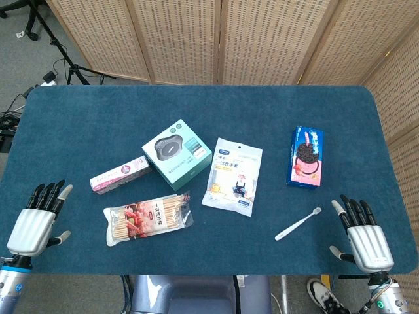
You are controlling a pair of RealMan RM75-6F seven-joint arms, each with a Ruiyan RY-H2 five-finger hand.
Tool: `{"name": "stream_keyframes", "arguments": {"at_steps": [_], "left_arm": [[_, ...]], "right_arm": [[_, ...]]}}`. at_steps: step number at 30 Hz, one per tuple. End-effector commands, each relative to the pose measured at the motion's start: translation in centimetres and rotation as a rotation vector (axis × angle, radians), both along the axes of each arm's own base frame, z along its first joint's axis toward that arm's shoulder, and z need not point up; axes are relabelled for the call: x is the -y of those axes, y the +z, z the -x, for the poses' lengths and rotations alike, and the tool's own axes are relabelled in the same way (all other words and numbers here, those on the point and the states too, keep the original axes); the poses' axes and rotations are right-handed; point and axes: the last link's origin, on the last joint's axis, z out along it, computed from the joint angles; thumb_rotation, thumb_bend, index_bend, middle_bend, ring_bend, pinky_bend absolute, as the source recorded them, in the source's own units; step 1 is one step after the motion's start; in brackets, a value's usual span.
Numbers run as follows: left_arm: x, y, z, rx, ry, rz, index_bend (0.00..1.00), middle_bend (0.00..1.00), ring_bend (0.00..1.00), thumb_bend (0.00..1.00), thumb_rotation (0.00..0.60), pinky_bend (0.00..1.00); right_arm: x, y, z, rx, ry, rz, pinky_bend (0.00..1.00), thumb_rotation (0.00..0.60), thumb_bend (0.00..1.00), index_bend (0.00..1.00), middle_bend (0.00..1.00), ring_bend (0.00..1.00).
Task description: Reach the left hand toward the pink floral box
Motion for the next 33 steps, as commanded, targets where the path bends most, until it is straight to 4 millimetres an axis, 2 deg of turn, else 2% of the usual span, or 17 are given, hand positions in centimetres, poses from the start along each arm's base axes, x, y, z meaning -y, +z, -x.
{"name": "stream_keyframes", "arguments": {"at_steps": [1, 21, 33], "left_arm": [[-0.02, -0.01, 0.01, 0.0, 0.001, 0.001, 0.0, 0.0, 0.0, 0.0, 0.6, 0.0], [-0.18, -0.13, 0.1, -0.01, 0.006, 0.009, 0.0, 0.0, 0.0, 0.0, 0.6, 0.0], [-0.16, -0.3, -0.39, 0.003, 0.006, 0.016, 0.0, 0.0, 0.0, 0.06, 0.6, 0.0]], "right_arm": [[0.05, -0.03, -0.01, -0.001, -0.001, -0.001, 0.0, 0.6, 0.13, 0.0, 0.0, 0.0], [0.12, -0.25, -0.03, 0.002, -0.007, -0.001, 0.0, 0.6, 0.13, 0.0, 0.0, 0.0], [0.09, -0.24, -0.09, 0.003, -0.009, -0.002, 0.0, 0.6, 0.13, 0.0, 0.0, 0.0]]}}
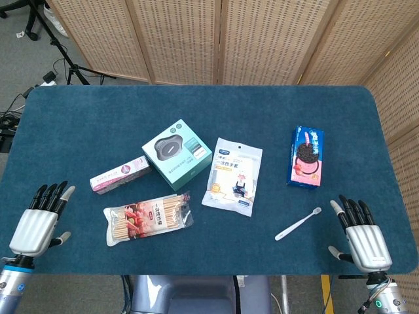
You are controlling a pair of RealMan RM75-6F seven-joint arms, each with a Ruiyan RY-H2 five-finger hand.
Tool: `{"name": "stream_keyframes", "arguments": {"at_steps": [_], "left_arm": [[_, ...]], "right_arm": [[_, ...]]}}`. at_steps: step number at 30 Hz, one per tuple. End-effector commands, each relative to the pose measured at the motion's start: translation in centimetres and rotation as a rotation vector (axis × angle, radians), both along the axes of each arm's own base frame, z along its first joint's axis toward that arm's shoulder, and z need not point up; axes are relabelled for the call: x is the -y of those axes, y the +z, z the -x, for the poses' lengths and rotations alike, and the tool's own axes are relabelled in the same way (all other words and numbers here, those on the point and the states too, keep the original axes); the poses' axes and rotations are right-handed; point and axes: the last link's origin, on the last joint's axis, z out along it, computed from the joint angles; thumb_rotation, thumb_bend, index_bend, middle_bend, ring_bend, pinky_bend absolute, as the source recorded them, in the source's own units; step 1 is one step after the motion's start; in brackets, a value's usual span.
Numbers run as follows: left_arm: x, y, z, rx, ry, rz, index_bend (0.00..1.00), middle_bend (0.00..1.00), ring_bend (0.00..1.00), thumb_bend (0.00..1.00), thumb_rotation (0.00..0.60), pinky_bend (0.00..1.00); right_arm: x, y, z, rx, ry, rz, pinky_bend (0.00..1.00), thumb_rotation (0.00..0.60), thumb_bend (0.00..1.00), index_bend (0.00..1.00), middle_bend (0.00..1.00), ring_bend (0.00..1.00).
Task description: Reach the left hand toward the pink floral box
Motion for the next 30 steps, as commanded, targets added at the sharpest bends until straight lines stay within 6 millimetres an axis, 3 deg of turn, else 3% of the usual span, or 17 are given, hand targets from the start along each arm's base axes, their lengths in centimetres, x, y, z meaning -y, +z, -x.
{"name": "stream_keyframes", "arguments": {"at_steps": [1, 5, 7, 12, 17, 20, 30], "left_arm": [[-0.2, 0.0, -0.3, 0.017, -0.003, 0.004, 0.0, 0.0, 0.0, 0.09, 0.6, 0.0], [-1.9, 0.0, -1.6, 0.029, -0.035, 0.03, 0.0, 0.0, 0.0, 0.2, 0.6, 0.0], [-3.3, 0.1, -2.6, 0.033, -0.057, 0.033, 0.0, 0.02, 0.05, 0.26, 0.6, 0.04], [-5.6, 0.1, -5.0, 0.03, -0.082, 0.089, 0.0, 0.33, 0.33, 0.4, 0.6, 0.26], [-7.8, -0.3, -8.2, 0.03, -0.09, 0.218, 0.0, 0.52, 0.52, 0.64, 0.6, 0.36], [-8.8, -0.6, -9.5, 0.035, -0.083, 0.275, 0.0, 0.56, 0.56, 0.74, 0.6, 0.38], [-12.2, -1.8, -12.6, 0.05, -0.02, 0.4, 0.0, 0.57, 0.56, 0.84, 0.6, 0.38]], "right_arm": [[0.0, 0.0, 0.0, 0.002, -0.004, 0.002, 0.0, 0.6, 0.13, 0.0, 0.0, 0.0], [0.1, 0.0, 0.1, 0.002, -0.008, 0.0, 0.0, 0.6, 0.13, 0.0, 0.0, 0.0], [0.0, 0.0, 0.0, 0.003, -0.003, 0.001, 0.0, 0.6, 0.13, 0.0, 0.0, 0.0], [0.0, 0.0, 0.0, 0.006, -0.002, -0.001, 0.0, 0.6, 0.13, 0.0, 0.0, 0.0], [0.0, 0.0, -0.1, 0.008, 0.0, -0.008, 0.0, 0.6, 0.13, 0.0, 0.0, 0.0], [0.0, -0.1, -0.1, 0.01, 0.0, -0.01, 0.0, 0.6, 0.13, 0.0, 0.0, 0.0], [0.1, -0.1, 0.0, 0.015, -0.006, -0.017, 0.0, 0.6, 0.13, 0.0, 0.0, 0.0]]}}
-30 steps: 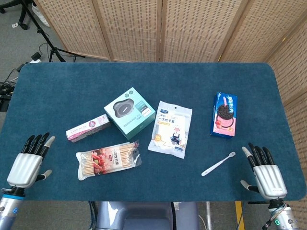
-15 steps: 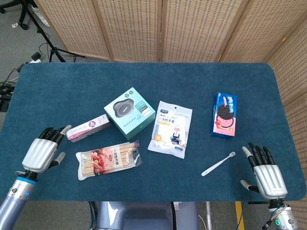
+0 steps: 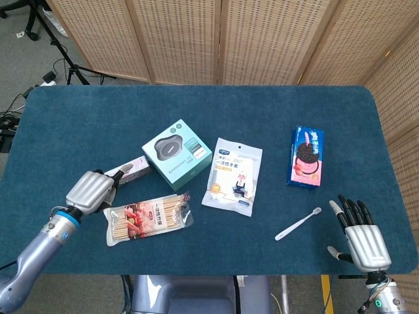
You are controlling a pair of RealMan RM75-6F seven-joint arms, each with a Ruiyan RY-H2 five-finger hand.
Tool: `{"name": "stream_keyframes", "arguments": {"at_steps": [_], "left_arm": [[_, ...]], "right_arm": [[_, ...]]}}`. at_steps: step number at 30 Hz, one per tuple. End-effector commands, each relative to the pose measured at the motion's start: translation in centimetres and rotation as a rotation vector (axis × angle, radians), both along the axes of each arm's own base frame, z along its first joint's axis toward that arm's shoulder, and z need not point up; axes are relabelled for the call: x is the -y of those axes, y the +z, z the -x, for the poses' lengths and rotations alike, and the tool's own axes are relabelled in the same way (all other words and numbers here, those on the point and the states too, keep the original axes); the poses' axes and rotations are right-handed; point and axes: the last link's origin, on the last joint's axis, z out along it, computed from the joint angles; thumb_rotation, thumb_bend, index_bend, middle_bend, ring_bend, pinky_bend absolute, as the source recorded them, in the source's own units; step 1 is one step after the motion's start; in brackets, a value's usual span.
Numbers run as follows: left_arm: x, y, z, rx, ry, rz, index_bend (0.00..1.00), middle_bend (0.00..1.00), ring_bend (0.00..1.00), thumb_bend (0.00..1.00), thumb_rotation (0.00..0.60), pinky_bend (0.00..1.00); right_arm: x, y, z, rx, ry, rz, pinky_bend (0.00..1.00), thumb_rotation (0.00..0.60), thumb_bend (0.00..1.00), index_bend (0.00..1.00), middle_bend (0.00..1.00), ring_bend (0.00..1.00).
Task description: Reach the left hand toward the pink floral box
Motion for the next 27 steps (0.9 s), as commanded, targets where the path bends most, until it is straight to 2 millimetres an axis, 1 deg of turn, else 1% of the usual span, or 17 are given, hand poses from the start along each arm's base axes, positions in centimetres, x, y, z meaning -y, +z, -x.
{"name": "stream_keyframes", "arguments": {"at_steps": [1, 7, 13, 19, 27], "left_arm": [[-1.4, -0.5, -2.0, 0.012, 0.014, 0.065, 0.0, 0.57, 0.56, 0.85, 0.6, 0.39], [-3.6, -2.1, -2.8, -0.02, 0.055, 0.125, 0.0, 0.57, 0.56, 0.86, 0.6, 0.39], [-4.8, -3.2, -3.0, -0.054, 0.081, 0.128, 0.0, 0.57, 0.56, 0.87, 0.6, 0.39], [-6.5, -4.7, -3.1, -0.076, 0.114, 0.118, 0.0, 0.57, 0.56, 0.87, 0.6, 0.39], [-7.0, -5.1, -3.4, -0.086, 0.116, 0.108, 0.0, 0.57, 0.56, 0.87, 0.6, 0.39]], "right_arm": [[0.0, 0.0, 0.0, 0.001, 0.0, -0.002, 0.0, 0.6, 0.13, 0.0, 0.0, 0.0], [0.1, -0.1, 0.1, 0.002, -0.004, -0.008, 0.0, 0.6, 0.13, 0.0, 0.0, 0.0], [0.2, -0.1, 0.2, 0.004, -0.009, -0.008, 0.0, 0.6, 0.13, 0.0, 0.0, 0.0], [0.4, -0.2, 0.4, 0.002, -0.015, -0.018, 0.0, 0.6, 0.13, 0.0, 0.0, 0.0], [0.4, -0.4, 0.4, 0.002, -0.018, -0.024, 0.0, 0.6, 0.13, 0.0, 0.0, 0.0]]}}
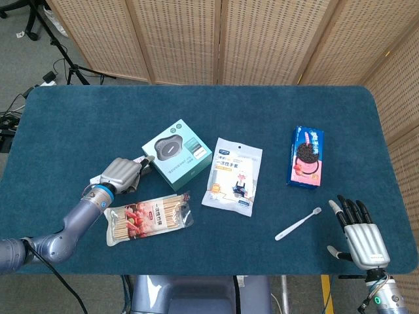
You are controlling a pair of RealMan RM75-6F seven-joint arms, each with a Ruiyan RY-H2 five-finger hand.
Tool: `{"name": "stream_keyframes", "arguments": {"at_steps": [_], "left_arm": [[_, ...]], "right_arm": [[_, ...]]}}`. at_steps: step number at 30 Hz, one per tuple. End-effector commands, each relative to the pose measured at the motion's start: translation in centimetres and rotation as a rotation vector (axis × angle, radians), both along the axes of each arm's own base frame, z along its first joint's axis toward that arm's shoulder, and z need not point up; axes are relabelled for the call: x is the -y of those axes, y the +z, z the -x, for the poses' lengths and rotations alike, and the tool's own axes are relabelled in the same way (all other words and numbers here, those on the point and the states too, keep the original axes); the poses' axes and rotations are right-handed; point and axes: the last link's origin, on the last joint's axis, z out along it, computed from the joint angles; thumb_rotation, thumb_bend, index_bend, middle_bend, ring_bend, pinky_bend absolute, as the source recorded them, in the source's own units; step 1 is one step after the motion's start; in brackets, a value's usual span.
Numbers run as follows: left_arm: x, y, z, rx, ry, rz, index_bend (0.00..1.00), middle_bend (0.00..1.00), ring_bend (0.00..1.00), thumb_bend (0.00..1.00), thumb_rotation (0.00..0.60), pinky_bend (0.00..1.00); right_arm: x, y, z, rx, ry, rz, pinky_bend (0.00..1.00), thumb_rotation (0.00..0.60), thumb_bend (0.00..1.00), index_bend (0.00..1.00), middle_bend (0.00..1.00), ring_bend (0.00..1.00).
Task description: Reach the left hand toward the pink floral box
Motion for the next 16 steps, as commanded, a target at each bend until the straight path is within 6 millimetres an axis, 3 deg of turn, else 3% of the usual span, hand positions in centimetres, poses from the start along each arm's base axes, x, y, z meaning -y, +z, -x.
{"name": "stream_keyframes", "arguments": {"at_steps": [1, 16], "left_arm": [[-0.24, -0.09, -0.07, 0.004, 0.008, -0.004, 0.0, 0.57, 0.56, 0.87, 0.6, 0.39], [-0.26, -0.05, -0.13, 0.004, 0.011, -0.009, 0.0, 0.57, 0.56, 0.87, 0.6, 0.39]], "right_arm": [[-0.02, -0.11, -0.01, -0.002, 0.001, -0.006, 0.0, 0.6, 0.13, 0.0, 0.0, 0.0], [-0.05, -0.1, -0.08, 0.003, 0.001, -0.008, 0.0, 0.6, 0.13, 0.0, 0.0, 0.0]]}}
